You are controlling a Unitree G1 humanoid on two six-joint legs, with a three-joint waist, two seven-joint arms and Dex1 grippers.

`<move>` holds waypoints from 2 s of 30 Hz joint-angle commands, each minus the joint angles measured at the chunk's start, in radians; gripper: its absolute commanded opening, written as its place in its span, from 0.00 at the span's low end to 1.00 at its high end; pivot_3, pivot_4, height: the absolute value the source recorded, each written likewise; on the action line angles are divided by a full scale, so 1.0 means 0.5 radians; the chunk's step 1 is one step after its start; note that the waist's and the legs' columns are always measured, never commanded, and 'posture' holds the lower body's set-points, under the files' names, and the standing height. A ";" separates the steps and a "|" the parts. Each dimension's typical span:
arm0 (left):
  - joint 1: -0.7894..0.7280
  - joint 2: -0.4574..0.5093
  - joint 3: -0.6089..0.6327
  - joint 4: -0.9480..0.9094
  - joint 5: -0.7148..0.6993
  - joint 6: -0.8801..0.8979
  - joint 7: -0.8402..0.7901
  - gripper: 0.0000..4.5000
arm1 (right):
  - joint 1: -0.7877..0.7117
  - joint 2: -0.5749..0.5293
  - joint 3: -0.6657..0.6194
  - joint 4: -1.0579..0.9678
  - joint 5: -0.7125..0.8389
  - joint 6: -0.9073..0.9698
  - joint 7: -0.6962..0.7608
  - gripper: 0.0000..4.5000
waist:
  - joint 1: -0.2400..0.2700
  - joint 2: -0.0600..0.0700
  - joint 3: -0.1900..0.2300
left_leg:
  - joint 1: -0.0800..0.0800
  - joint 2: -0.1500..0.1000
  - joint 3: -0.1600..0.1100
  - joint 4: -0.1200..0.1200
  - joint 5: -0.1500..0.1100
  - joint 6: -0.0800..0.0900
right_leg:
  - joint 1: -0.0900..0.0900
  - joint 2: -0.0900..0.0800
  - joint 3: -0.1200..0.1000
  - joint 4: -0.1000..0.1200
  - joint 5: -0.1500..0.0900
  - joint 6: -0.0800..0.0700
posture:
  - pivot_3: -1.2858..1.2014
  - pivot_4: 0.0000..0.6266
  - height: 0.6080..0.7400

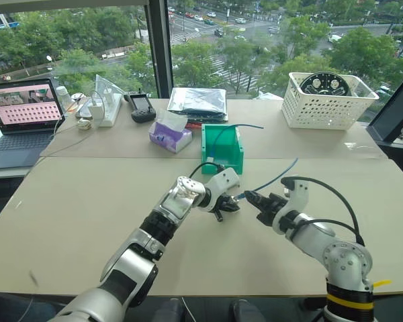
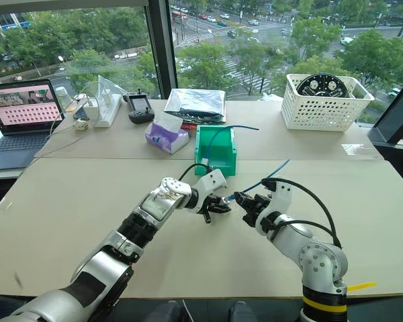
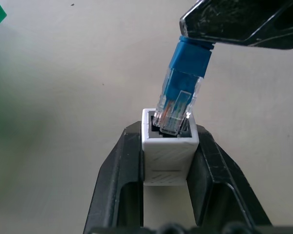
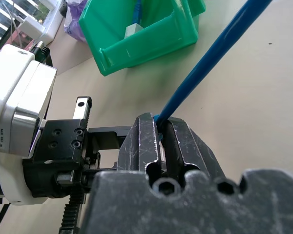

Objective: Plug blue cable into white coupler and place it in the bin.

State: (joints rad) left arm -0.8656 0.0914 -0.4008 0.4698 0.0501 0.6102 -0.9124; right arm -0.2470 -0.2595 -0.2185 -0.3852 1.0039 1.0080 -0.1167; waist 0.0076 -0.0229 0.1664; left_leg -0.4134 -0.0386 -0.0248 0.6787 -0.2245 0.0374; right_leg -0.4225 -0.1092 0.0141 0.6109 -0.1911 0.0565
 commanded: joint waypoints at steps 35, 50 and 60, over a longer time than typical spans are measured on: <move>-0.030 -0.150 0.103 -0.002 -0.074 0.141 0.092 0.15 | 0.023 0.040 0.443 0.239 -0.630 0.025 0.392 0.00 | 0.002 -0.001 -0.008 | 0.014 0.001 0.001 0.002 0.000 0.000 | 0.012 0.001 0.000 0.000 -0.005 0.008 | 0.52 0.24 0.91; 0.096 -0.032 0.140 -0.149 -0.157 0.153 0.014 0.74 | -0.064 0.040 0.172 0.141 -0.670 0.003 0.516 0.00 | -0.033 -0.001 -0.009 | 0.027 0.004 -0.001 -0.002 0.000 -0.001 | 0.025 0.002 -0.001 -0.002 -0.007 0.008 | 0.52 0.24 0.91; 0.368 0.274 0.213 -0.444 -0.261 0.036 -0.082 0.99 | -0.455 -0.192 -0.337 0.018 -0.314 0.304 0.428 0.00 | -0.052 0.002 -0.007 | 0.008 0.004 0.003 -0.003 0.000 -0.001 | -0.002 0.002 0.005 0.003 0.004 -0.010 | 0.52 0.24 0.91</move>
State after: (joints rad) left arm -0.6976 0.2109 -0.3174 0.2716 -0.0706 0.6342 -0.9556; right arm -0.4202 -0.3355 -0.3388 -0.3422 0.7996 1.1494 0.0953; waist -0.0183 -0.0219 0.1629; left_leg -0.4096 -0.0365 -0.0231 0.6771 -0.2244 0.0371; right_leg -0.4234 -0.1080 0.0166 0.6119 -0.1890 0.0517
